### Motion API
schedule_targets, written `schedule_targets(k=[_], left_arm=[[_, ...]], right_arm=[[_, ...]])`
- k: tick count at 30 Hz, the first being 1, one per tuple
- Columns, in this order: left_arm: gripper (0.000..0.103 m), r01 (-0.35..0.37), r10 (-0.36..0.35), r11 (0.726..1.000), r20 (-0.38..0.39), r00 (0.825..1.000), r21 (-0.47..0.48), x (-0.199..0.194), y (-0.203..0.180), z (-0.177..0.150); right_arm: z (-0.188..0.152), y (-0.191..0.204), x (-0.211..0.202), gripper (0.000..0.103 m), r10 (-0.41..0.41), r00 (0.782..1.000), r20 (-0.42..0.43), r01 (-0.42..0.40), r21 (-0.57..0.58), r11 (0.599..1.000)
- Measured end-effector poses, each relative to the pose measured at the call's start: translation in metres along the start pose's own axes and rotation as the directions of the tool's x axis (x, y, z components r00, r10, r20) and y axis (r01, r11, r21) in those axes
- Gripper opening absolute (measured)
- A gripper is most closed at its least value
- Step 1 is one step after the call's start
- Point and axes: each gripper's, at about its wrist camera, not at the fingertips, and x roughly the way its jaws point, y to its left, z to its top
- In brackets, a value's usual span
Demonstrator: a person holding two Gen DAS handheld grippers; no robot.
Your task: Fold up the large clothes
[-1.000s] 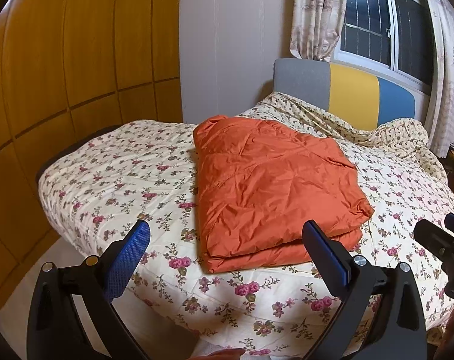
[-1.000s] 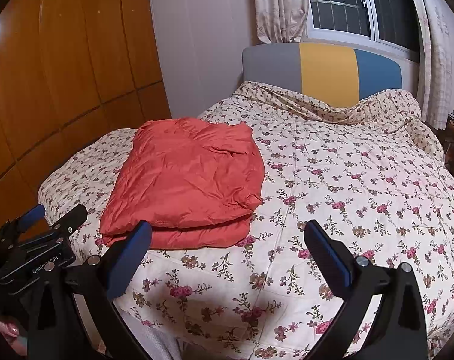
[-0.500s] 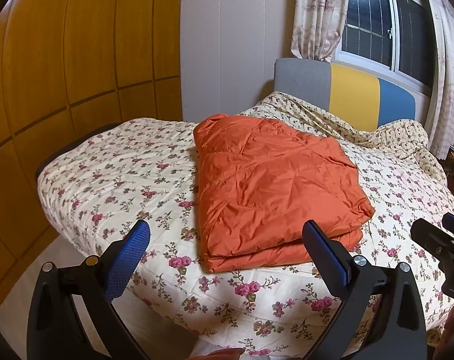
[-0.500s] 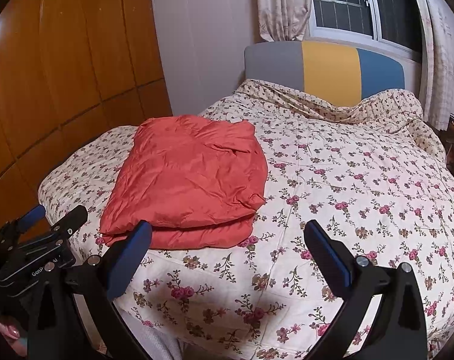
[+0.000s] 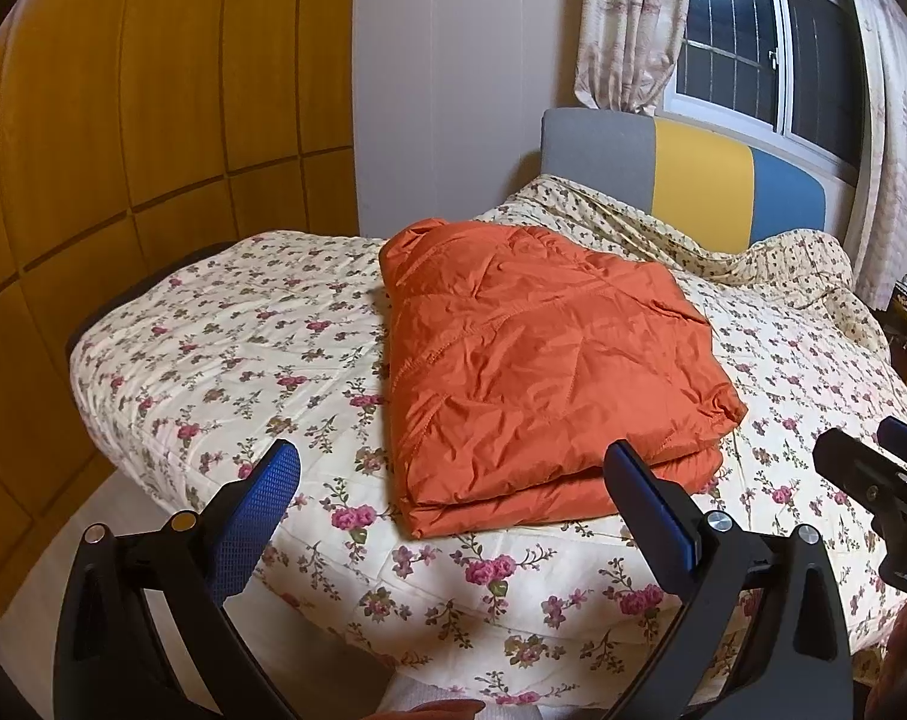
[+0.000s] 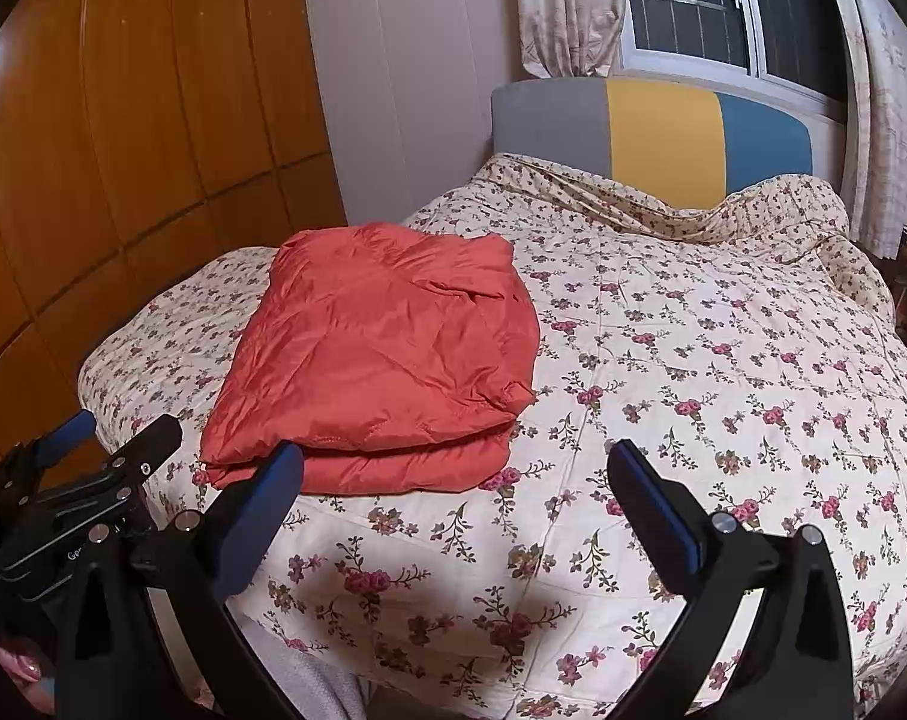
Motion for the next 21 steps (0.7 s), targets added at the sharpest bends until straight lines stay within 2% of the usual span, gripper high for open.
schedule_targets(k=[15, 21], left_arm=[[0.100, 0.033, -0.033, 0.998, 0.002, 0.999, -0.051, -0.001, 0.006, 0.000], [0.100, 0.010, -0.010, 0.999, -0.002, 1.000, -0.049, 0.004, 0.007, -0.003]], right_arm=[[-0.003, 0.001, 0.006, 0.101, 0.007, 1.000, -0.019, -0.007, -0.002, 1.000], [-0.003, 0.000, 0.014, 0.101, 0.011, 0.999, -0.038, -0.011, 0.005, 1.000]])
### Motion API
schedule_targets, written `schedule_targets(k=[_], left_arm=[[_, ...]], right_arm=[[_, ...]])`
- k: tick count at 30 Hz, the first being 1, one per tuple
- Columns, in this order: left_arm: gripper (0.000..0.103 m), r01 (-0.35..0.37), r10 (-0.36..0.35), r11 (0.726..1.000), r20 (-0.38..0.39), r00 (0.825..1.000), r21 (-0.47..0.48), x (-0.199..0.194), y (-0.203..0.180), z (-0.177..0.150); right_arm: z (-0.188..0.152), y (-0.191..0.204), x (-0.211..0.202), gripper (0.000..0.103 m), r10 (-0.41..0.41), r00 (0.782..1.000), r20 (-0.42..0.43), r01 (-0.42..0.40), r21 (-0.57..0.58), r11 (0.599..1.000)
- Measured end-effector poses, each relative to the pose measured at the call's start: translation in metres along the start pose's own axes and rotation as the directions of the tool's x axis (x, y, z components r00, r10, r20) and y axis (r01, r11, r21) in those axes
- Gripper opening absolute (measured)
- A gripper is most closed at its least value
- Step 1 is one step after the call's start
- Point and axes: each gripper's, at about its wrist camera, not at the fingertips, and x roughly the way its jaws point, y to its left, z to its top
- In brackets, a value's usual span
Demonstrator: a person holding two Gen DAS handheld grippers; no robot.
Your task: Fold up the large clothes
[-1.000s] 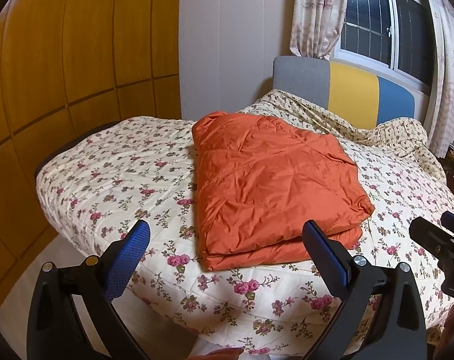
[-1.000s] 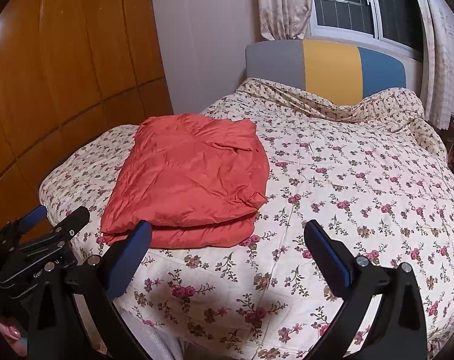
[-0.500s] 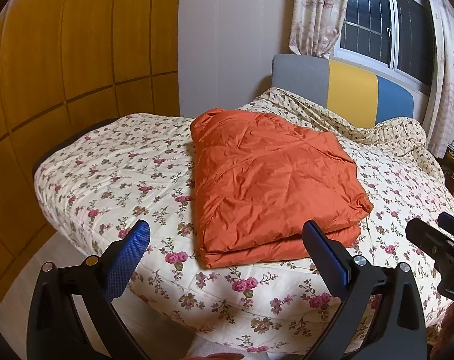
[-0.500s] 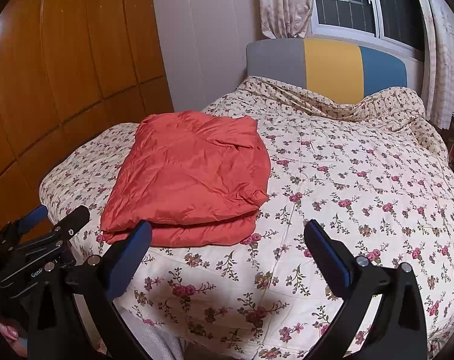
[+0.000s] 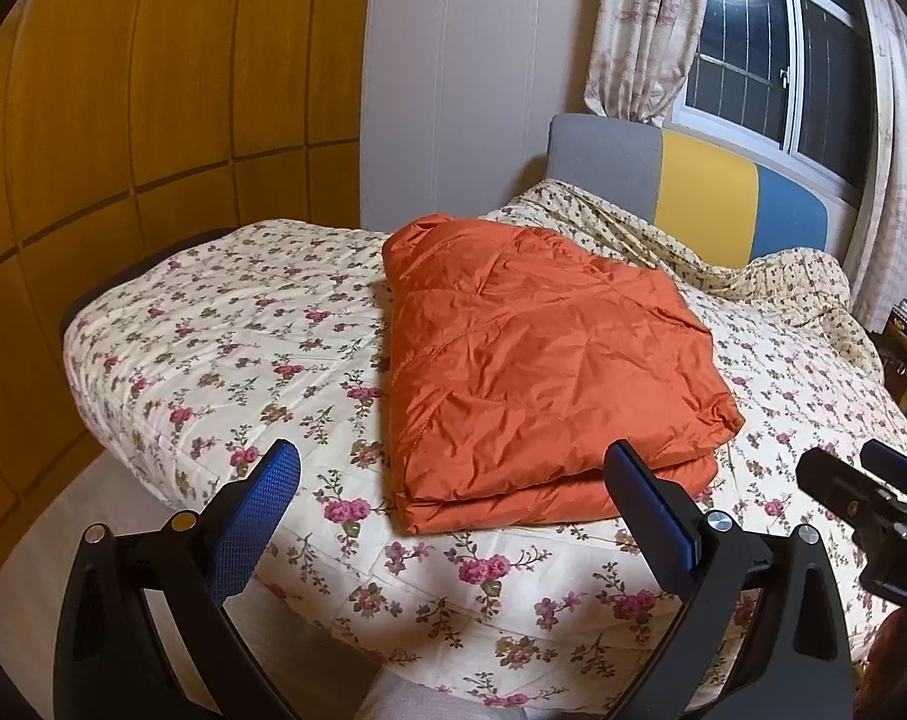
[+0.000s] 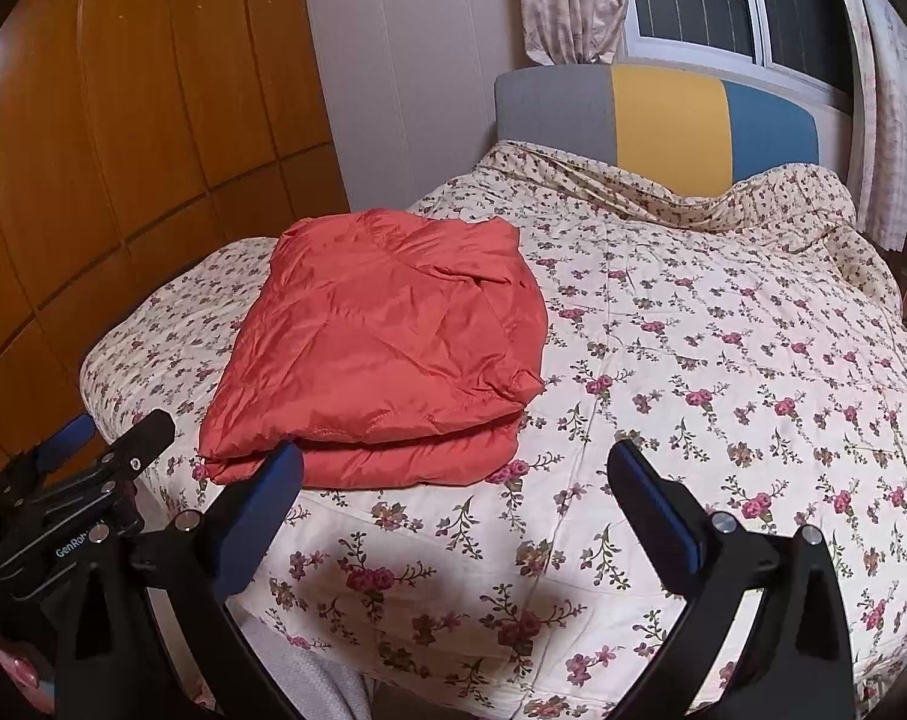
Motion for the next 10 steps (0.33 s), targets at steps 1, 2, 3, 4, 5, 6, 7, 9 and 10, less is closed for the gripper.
schedule_targets(k=[1, 2, 3, 4, 5, 6, 7, 9, 10], left_arm=[[0.100, -0.010, 0.010, 1.000, -0.001, 1.000, 0.004, 0.001, 0.000, -0.001], [0.100, -0.016, 0.016, 1.000, -0.002, 1.000, 0.008, 0.003, 0.000, -0.001], [0.100, -0.023, 0.023, 1.000, -0.005, 1.000, 0.012, 0.004, 0.000, -0.002], [0.100, -0.033, 0.033, 0.999, -0.013, 0.999, 0.017, 0.006, 0.000, -0.003], [0.100, -0.033, 0.034, 0.999, -0.024, 0.999, 0.016, 0.009, 0.000, -0.003], [0.100, -0.032, 0.033, 0.999, -0.030, 0.999, 0.013, 0.010, 0.001, -0.004], [0.100, -0.033, 0.034, 0.999, -0.036, 0.999, 0.009, 0.012, 0.002, -0.005], [0.100, -0.047, 0.047, 0.999, -0.044, 0.998, 0.012, 0.017, 0.004, -0.005], [0.100, -0.058, 0.059, 0.998, -0.050, 0.997, 0.019, 0.021, 0.005, -0.004]], right_arm=[[0.000, 0.000, 0.002, 0.101, -0.001, 1.000, -0.003, 0.001, 0.001, 1.000], [0.001, -0.001, 0.003, 0.101, 0.000, 1.000, -0.004, 0.000, 0.002, 1.000], [0.002, -0.001, 0.005, 0.101, 0.002, 1.000, -0.009, -0.002, 0.002, 1.000], [0.002, -0.001, 0.007, 0.101, 0.002, 1.000, -0.015, -0.002, 0.004, 1.000], [0.003, -0.002, 0.009, 0.101, 0.003, 1.000, -0.017, -0.003, 0.005, 1.000], [0.003, -0.003, 0.012, 0.101, 0.005, 1.000, -0.021, -0.005, 0.008, 1.000], [0.004, -0.004, 0.015, 0.101, 0.007, 1.000, -0.029, -0.007, 0.009, 1.000], [0.006, -0.007, 0.022, 0.101, 0.009, 0.999, -0.047, -0.008, 0.012, 1.000], [0.007, -0.009, 0.027, 0.101, 0.013, 0.998, -0.058, -0.012, 0.019, 1.000]])
